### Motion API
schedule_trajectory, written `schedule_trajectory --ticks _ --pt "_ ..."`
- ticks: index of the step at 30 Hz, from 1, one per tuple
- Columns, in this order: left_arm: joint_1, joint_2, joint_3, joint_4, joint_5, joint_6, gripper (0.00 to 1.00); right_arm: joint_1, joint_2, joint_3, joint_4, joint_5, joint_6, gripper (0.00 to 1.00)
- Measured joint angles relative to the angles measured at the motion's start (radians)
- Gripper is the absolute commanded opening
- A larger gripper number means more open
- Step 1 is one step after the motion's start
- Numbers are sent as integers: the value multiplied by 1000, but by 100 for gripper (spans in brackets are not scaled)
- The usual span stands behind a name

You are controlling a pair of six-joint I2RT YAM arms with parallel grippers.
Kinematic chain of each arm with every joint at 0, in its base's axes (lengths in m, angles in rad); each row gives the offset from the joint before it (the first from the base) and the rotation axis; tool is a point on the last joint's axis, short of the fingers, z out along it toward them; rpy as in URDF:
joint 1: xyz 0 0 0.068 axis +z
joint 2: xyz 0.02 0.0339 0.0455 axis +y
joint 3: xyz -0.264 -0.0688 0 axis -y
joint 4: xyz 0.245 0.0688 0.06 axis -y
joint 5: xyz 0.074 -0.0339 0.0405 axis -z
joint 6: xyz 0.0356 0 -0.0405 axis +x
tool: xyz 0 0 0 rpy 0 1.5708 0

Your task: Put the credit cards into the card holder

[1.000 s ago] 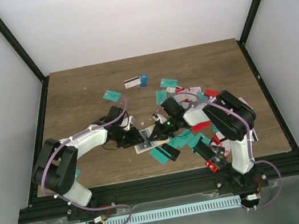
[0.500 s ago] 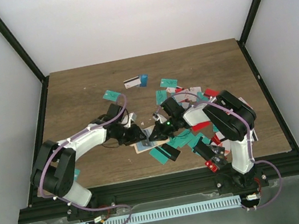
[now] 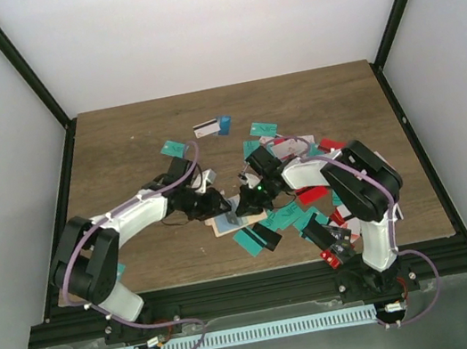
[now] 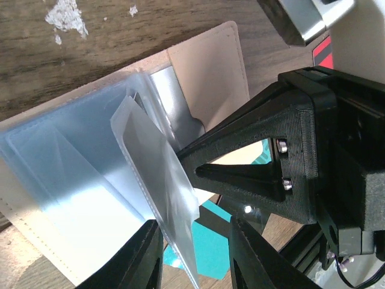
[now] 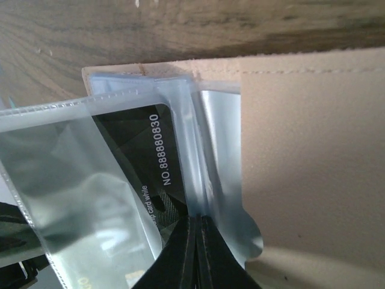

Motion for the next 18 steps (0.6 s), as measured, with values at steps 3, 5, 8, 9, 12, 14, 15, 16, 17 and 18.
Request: schedule_trajectory --ticks 3,5,8,9,12,14,15,16,17,18 --pt "-1 14 11 2 0 0 32 0 -4 26 -54 34 -13 11" --pt "-2 23 18 3 0 1 32 0 -7 43 -83 52 -18 14" --pt "-3 38 27 4 4 1 32 0 -13 68 -125 79 -30 20" --pt "-3 44 30 4 5 1 32 0 -15 76 -136 86 -32 22" --pt "-5 62 41 6 9 1 32 0 -24 102 -177 114 -43 27" --pt "-5 75 52 7 12 1 32 0 -30 119 -200 131 -51 29" --pt "-6 83 60 7 13 1 32 0 -34 125 -212 140 -55 31" --pt "-7 91 68 8 14 1 32 -1 -38 131 -224 151 -59 32" --pt "-8 97 77 8 15 1 32 -2 -43 138 -239 161 -62 33" --pt "-10 102 84 10 15 1 32 -5 -49 143 -249 170 -64 34"
